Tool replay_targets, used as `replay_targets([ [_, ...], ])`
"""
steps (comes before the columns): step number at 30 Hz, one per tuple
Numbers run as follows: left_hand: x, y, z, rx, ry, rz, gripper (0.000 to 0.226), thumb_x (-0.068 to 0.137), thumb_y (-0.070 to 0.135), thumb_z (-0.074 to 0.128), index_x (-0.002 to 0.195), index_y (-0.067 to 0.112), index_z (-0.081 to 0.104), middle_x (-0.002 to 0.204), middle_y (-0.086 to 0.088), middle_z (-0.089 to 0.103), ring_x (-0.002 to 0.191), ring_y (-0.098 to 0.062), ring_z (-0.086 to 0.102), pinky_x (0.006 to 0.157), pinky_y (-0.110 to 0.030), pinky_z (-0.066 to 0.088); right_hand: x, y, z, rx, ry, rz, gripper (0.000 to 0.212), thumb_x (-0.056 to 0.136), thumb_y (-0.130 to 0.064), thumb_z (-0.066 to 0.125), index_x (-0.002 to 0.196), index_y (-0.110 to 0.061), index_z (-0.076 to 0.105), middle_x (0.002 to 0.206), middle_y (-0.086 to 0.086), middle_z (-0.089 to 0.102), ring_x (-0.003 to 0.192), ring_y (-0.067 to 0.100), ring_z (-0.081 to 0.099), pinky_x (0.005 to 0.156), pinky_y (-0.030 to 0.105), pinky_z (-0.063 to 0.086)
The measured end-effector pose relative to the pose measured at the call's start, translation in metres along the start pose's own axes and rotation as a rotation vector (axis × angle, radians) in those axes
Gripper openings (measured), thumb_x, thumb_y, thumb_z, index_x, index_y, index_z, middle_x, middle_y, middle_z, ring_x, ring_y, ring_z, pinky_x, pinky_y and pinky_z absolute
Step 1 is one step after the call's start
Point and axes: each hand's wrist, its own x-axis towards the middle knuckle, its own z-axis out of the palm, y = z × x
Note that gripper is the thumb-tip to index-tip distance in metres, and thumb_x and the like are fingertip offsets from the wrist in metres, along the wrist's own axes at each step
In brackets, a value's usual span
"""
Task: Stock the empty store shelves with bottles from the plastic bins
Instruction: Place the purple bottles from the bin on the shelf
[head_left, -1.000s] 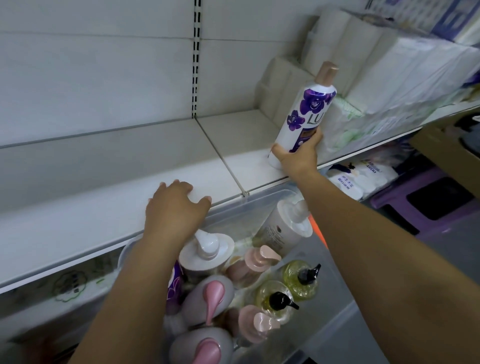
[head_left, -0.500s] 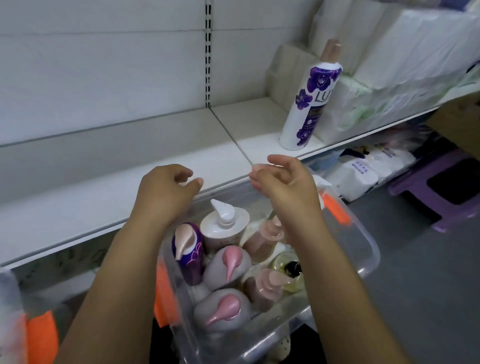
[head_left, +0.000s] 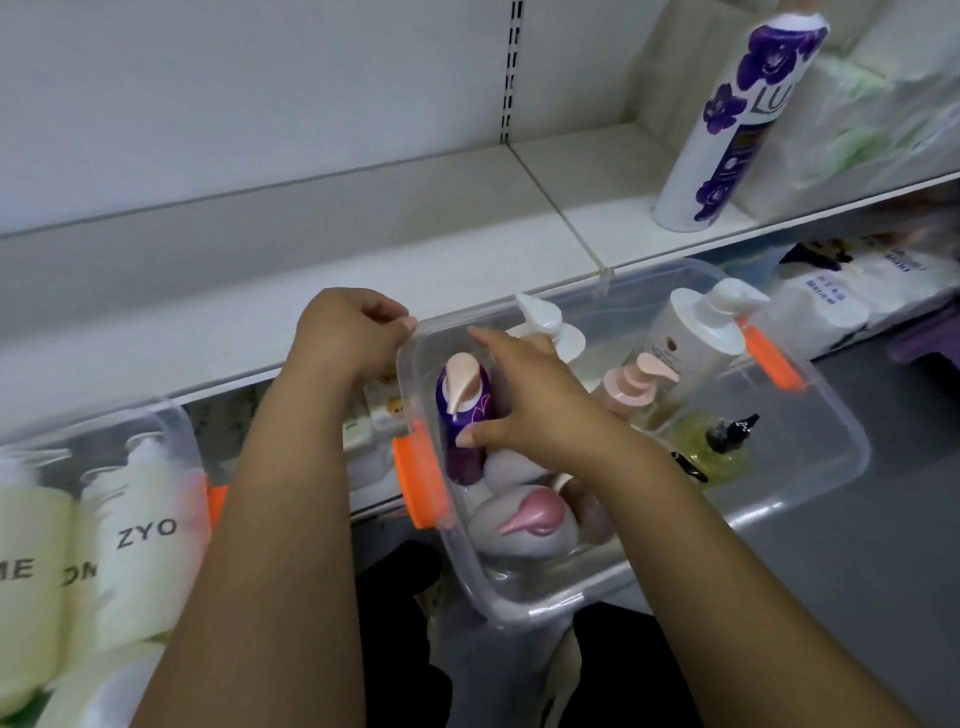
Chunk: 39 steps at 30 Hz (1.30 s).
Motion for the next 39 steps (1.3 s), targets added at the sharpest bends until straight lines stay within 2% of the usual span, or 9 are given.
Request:
replay_targets([
  [5, 0.006, 0.003, -0.007, 0.053, -0.101, -0.015, 0.015, 0.088, 0.027, 0.075, 0.101, 0.02, 0.077, 0.099, 0.0, 0.074, 0.096, -0.02, 0.07, 0.094, -0.042, 0.056, 0.02, 0.002, 0.016, -0.281, -0.011, -0.056, 0.102, 0.064, -0.047, 0.089, 0.149, -0.032, 0.034, 0.143, -0.008, 0.047, 0.131, 0.02, 0.024, 0.101, 0.041, 0.03],
  [13, 0.011, 0.011, -0.015, -0.025, -0.18, -0.092, 0.011, 0.091, 0.023, 0.073, 0.102, 0.021, 0.075, 0.1, 0.0, 0.077, 0.096, -0.014, 0.073, 0.095, -0.043, 0.056, 0.017, 0.012, 0.018, -0.171, 0.077, -0.145, 0.076, 0.058, -0.048, 0.089, 0.126, -0.035, 0.055, 0.117, -0.016, 0.056, 0.119, 0.015, 0.032, 0.096, 0.039, 0.029],
  [15, 0.007, 0.01, -0.019, -0.115, -0.177, -0.077, 0.011, 0.092, 0.023, 0.071, 0.102, 0.022, 0.074, 0.103, 0.004, 0.076, 0.094, -0.01, 0.073, 0.096, -0.042, 0.055, 0.012, 0.009, 0.01, -0.029, 0.127, -0.137, 0.074, 0.057, -0.045, 0.09, 0.123, -0.034, 0.057, 0.112, -0.017, 0.055, 0.114, 0.011, 0.037, 0.1, 0.041, 0.037],
  [19, -0.003, 0.015, -0.024, -0.316, -0.297, -0.011, 0.033, 0.084, 0.035, 0.075, 0.113, 0.021, 0.07, 0.109, 0.006, 0.076, 0.098, -0.007, 0.073, 0.096, -0.036, 0.053, -0.005, 0.0, -0.022, 0.303, 0.242, -0.045, 0.073, 0.058, -0.04, 0.094, 0.122, -0.033, 0.059, 0.112, -0.021, 0.055, 0.108, -0.002, 0.052, 0.091, 0.015, 0.049],
  [23, -0.008, 0.02, -0.017, -0.33, -0.52, 0.063, 0.053, 0.079, 0.047, 0.069, 0.126, 0.021, 0.063, 0.117, 0.006, 0.074, 0.113, -0.007, 0.067, 0.106, -0.04, 0.046, -0.015, -0.005, -0.047, 0.726, 0.407, 0.004, 0.063, 0.065, -0.035, 0.09, 0.121, -0.031, 0.062, 0.116, -0.014, 0.068, 0.105, 0.001, 0.065, 0.079, 0.015, 0.056],
  [27, -0.012, 0.02, -0.003, -0.251, -0.696, 0.117, 0.078, 0.061, 0.067, 0.082, 0.125, 0.025, 0.066, 0.122, 0.002, 0.071, 0.117, -0.016, 0.066, 0.106, -0.042, 0.048, -0.012, -0.002, -0.062, 1.055, 0.641, 0.132, 0.054, 0.066, -0.045, 0.086, 0.11, -0.018, 0.07, 0.095, -0.004, 0.076, 0.088, 0.008, 0.073, 0.074, 0.024, 0.057],
  [30, -0.021, 0.031, 0.008, -0.289, -0.848, 0.144, 0.079, 0.06, 0.051, 0.089, 0.129, 0.022, 0.064, 0.123, -0.007, 0.07, 0.114, -0.026, 0.068, 0.096, -0.039, 0.056, -0.007, 0.004, -0.076, 1.228, 0.827, 0.245, 0.041, 0.073, -0.043, 0.084, 0.097, -0.013, 0.07, 0.085, 0.0, 0.077, 0.074, 0.009, 0.072, 0.067, 0.027, 0.057],
  [35, -0.03, 0.05, 0.02, -0.212, -0.677, 0.176, 0.054, 0.071, 0.02, 0.088, 0.12, 0.025, 0.067, 0.109, -0.001, 0.074, 0.1, -0.022, 0.073, 0.085, -0.046, 0.061, -0.002, 0.018, -0.08, 1.278, 0.894, 0.413, 0.044, 0.077, -0.051, 0.08, 0.097, -0.014, 0.069, 0.086, -0.001, 0.079, 0.079, 0.012, 0.076, 0.078, 0.038, 0.063],
  [39, -0.03, 0.061, 0.021, -0.242, -0.529, 0.182, 0.045, 0.069, 0.025, 0.085, 0.111, 0.026, 0.072, 0.099, 0.001, 0.076, 0.089, -0.021, 0.075, 0.073, -0.039, 0.063, 0.002, 0.025, -0.083, 1.368, 0.748, 0.365, 0.071, 0.077, -0.056, 0.078, 0.13, -0.014, 0.058, 0.107, 0.001, 0.077, 0.093, 0.01, 0.075, 0.085, 0.038, 0.061],
])
